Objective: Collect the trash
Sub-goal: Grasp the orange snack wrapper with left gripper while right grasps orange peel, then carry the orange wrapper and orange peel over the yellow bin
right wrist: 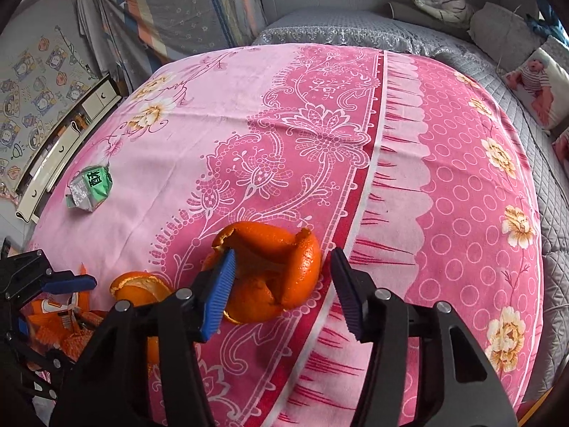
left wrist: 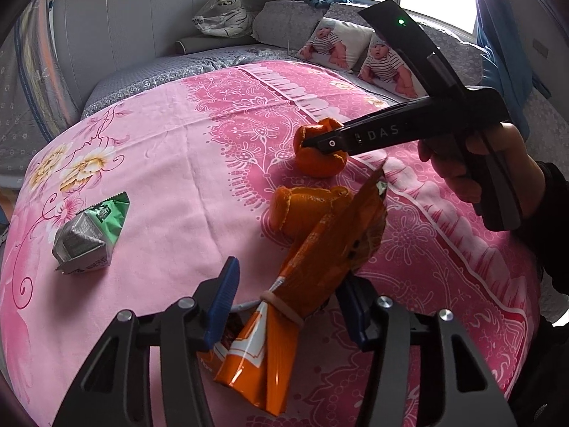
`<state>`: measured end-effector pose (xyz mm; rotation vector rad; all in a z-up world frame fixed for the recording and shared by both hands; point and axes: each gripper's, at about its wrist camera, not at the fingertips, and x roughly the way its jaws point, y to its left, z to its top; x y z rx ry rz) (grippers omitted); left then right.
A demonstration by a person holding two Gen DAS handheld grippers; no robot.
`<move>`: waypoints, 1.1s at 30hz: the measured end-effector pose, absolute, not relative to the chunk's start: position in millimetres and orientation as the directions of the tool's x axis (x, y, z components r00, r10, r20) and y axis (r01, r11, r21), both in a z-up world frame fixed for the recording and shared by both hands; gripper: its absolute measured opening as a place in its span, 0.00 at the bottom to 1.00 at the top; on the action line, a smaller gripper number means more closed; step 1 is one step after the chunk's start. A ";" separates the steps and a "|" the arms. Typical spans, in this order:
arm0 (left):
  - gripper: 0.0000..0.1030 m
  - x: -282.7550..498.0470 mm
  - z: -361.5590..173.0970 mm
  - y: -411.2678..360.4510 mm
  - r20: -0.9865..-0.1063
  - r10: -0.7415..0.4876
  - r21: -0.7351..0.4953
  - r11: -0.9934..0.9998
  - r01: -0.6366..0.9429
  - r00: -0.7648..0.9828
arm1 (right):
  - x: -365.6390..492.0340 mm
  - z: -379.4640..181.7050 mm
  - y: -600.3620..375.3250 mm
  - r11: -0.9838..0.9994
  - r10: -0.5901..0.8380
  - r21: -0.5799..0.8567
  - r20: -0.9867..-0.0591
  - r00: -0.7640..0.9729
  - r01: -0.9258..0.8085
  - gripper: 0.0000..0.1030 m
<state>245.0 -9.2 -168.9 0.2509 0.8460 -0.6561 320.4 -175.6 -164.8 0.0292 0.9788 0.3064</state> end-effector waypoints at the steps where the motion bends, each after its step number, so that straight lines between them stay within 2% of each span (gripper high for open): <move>1: 0.44 244.3 -169.0 -10.2 -0.762 -0.435 -0.044 0.774 0.631 0.480 | 320.0 -164.7 -174.9 0.955 0.274 0.165 -0.812 0.515 -0.248 0.42; 3: 0.38 242.2 -168.6 -12.2 -0.764 -0.434 -0.038 0.770 0.638 0.478 | 319.0 -163.5 -173.1 0.953 0.276 0.162 -0.811 0.516 -0.255 0.39; 5: 0.33 241.0 -167.7 -13.5 -0.765 -0.432 -0.032 0.766 0.642 0.478 | 317.7 -162.5 -172.3 0.956 0.265 0.149 -0.810 0.524 -0.254 0.30; 8: 0.28 240.2 -166.6 -14.9 -0.763 -0.424 -0.020 0.769 0.639 0.487 | 316.9 -161.8 -173.4 0.958 0.258 0.143 -0.807 0.532 -0.248 0.28; 12: 0.25 241.0 -164.8 -12.6 -0.759 -0.414 -0.023 0.788 0.616 0.502 | 314.3 -159.1 -175.5 0.963 0.244 0.133 -0.797 0.552 -0.233 0.20; 29: 0.24 213.8 -122.2 13.8 -0.702 -0.388 -0.035 0.857 0.515 0.598 | 272.9 -118.8 -197.3 0.971 0.234 0.136 -0.734 0.638 -0.199 0.19; 33: 0.24 209.4 -114.0 13.9 -0.690 -0.396 -0.069 0.869 0.490 0.606 | 255.7 -108.1 -208.3 0.971 0.237 0.145 -0.716 0.657 -0.192 0.19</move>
